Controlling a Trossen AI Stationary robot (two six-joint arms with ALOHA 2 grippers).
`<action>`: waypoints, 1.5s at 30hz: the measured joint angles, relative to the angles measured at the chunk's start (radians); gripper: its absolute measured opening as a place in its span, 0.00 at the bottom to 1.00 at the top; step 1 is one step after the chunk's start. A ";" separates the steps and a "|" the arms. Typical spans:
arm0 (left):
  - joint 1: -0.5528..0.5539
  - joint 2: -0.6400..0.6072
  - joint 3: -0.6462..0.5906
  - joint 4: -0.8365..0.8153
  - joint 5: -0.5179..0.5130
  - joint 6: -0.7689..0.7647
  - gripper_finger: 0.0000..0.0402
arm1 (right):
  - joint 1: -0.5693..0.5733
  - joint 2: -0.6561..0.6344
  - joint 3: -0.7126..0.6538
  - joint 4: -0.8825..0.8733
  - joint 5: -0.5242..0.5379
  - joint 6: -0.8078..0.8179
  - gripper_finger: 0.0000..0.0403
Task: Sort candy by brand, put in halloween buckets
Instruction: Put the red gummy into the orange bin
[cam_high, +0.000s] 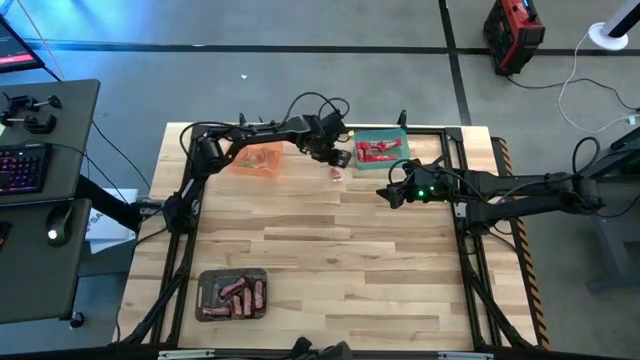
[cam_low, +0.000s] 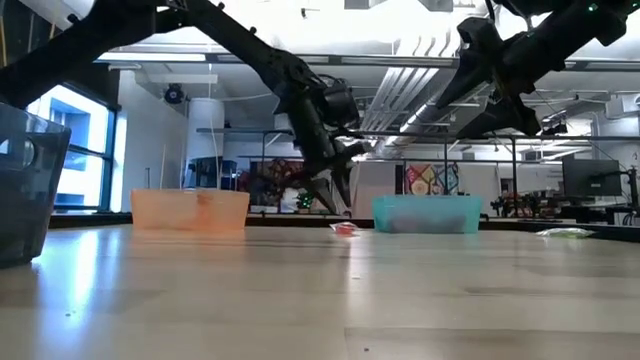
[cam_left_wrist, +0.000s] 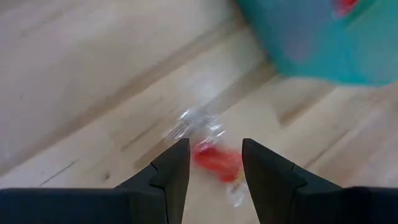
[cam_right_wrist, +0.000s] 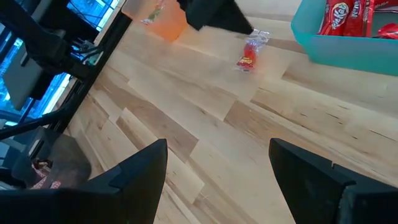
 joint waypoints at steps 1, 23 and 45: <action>0.000 -0.002 0.001 0.012 -0.004 -0.006 0.34 | 0.000 0.000 0.000 0.000 0.000 0.005 0.68; -0.202 -0.082 -0.056 0.087 -0.376 0.131 0.34 | 0.001 0.000 0.000 -0.014 -0.017 0.022 0.68; -0.149 -0.080 -0.289 0.354 -0.307 -0.262 0.34 | 0.001 0.000 0.000 -0.042 -0.026 0.062 0.68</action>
